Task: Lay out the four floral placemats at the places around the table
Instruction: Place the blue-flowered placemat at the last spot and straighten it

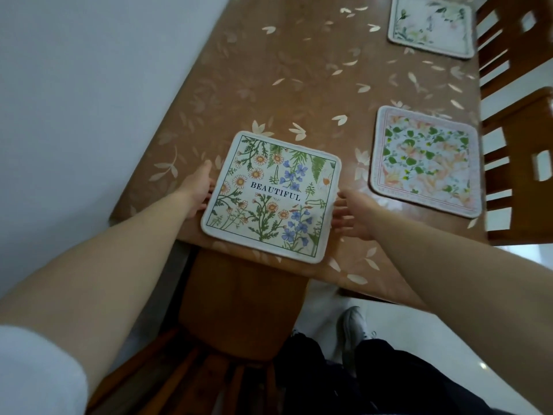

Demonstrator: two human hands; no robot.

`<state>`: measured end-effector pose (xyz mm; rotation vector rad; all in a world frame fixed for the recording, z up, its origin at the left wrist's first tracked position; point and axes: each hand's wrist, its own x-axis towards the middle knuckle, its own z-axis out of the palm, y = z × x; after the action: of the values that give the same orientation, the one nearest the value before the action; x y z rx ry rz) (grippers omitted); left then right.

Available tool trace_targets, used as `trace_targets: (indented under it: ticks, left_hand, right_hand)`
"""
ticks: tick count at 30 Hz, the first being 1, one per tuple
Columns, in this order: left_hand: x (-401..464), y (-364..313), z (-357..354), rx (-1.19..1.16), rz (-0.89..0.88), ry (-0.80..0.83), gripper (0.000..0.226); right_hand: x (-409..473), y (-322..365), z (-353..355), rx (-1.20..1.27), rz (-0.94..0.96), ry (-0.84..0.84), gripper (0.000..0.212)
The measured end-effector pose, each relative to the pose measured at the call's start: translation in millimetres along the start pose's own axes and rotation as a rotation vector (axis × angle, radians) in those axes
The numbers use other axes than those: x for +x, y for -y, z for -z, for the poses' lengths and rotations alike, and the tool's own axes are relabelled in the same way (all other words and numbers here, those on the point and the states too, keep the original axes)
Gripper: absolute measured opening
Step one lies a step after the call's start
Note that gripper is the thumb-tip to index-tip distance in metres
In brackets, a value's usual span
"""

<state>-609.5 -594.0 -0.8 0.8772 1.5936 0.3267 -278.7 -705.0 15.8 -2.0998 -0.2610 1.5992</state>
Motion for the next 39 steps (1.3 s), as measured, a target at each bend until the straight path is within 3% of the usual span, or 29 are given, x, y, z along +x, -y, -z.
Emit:
trace_targets:
  ticks: [12, 21, 26, 32, 35, 37, 39]
  left_hand:
    - [0.8, -0.8, 1.0, 0.024, -0.043, -0.040, 0.062]
    - [-2.1, -1.9, 3.1, 0.054, -0.083, -0.079, 0.059]
    - [-4.0, -2.5, -2.6, 0.453, -0.255, -0.155, 0.063]
    - [-3.7, 3.3, -6.6, 0.464, -0.214, -0.152, 0.064]
    - [-5.4, 6.9, -8.9, 0.708, -0.324, -0.160, 0.061]
    - [-8.9, 11.3, -12.6, 0.980, -0.396, -0.118, 0.072]
    - [-14.3, 17.3, -18.2, 1.143, -0.360, 0.012, 0.095]
  right_hand:
    - [-5.2, 3.2, -8.2, -0.026, 0.002, 0.007, 0.031]
    - [-8.6, 3.8, -9.3, -0.030, 0.007, -0.020, 0.033]
    - [-13.3, 7.1, -10.3, 0.032, 0.038, -0.064, 0.031]
    - [-15.8, 6.9, -11.6, 0.004, 0.030, -0.040, 0.027]
    - [-11.1, 1.4, -13.8, -0.240, 0.237, -0.071, 0.029]
    - [-7.8, -3.3, -16.6, -0.636, 0.466, -0.113, 0.060]
    - [-9.5, -6.2, -25.0, -0.968, 0.577, -0.088, 0.081]
